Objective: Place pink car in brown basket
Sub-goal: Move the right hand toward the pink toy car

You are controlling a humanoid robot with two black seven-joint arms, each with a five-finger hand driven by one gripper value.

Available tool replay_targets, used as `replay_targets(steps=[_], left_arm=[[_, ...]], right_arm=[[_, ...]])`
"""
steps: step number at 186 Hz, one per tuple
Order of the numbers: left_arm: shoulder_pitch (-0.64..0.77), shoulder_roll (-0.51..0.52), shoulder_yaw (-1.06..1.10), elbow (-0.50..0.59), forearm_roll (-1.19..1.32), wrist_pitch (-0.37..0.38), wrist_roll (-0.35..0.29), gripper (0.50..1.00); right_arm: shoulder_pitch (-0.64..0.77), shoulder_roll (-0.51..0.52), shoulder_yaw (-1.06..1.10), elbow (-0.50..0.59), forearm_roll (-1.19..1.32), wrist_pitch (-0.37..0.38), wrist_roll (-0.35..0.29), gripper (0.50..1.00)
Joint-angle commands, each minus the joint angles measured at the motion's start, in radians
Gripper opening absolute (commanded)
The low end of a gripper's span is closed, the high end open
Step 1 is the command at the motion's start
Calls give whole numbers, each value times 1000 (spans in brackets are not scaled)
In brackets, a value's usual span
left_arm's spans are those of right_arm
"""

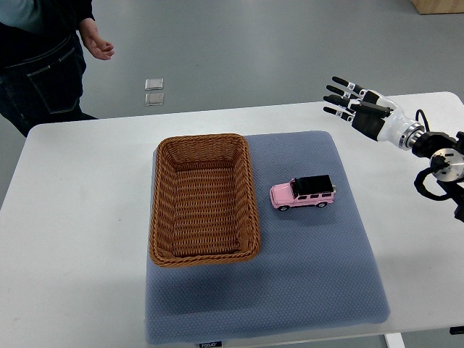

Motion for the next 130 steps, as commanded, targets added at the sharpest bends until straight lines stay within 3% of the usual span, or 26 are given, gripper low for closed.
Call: replay_targets(steps=[1,130], left_arm=[[1,0,-5,2,-2,1,1,1000],[-2,0,-3,-3,-2,1,1,1000]], right_arm=[[0,0,0,0,0,0,0,917],[-3,-17,0,0,-18,36,20,915]])
